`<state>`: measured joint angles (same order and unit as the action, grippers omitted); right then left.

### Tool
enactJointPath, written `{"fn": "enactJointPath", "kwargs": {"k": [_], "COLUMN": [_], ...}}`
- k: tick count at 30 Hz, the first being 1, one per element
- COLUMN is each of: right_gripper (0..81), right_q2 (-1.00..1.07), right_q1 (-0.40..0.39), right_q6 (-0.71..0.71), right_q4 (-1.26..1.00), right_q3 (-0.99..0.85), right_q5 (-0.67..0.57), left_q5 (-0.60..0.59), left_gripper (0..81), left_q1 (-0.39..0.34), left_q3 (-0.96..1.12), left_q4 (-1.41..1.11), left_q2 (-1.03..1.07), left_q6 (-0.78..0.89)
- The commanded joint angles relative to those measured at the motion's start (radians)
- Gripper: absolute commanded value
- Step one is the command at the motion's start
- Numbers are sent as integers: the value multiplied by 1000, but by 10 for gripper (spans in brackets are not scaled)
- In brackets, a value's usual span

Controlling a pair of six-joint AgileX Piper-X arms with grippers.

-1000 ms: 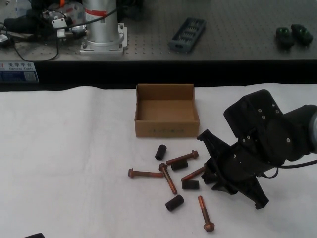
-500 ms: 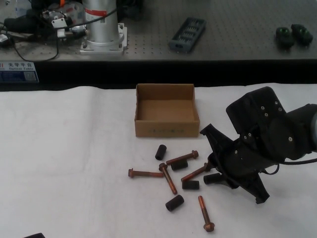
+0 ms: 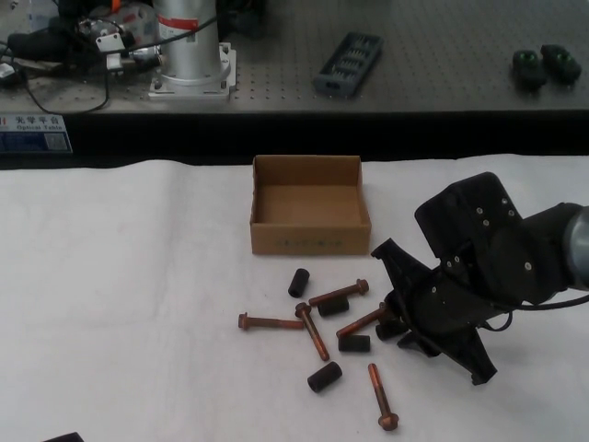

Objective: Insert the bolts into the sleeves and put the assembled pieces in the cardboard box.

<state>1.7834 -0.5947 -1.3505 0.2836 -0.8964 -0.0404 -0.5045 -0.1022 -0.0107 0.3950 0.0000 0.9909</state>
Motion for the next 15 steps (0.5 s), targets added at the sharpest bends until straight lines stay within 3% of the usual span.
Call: {"fn": "enactJointPath", "kwargs": {"k": [1, 11, 15], "right_gripper": [258, 258, 192], "right_q2": [1, 40, 46], "right_q1": [6, 6, 6], "right_q6": [-3, -23, -29], "right_q4": [-8, -11, -9], "right_q3": [-8, -8, -8], "right_q5": [5, -45, -64], "left_q5": [6, 52, 52], "left_gripper": [473, 473, 473], "left_q1": [2, 2, 2], "left_q3": [11, 11, 11], "left_q4": [-7, -7, -7], "left_q2": [0, 0, 0], "left_q6": [5, 4, 4]}}
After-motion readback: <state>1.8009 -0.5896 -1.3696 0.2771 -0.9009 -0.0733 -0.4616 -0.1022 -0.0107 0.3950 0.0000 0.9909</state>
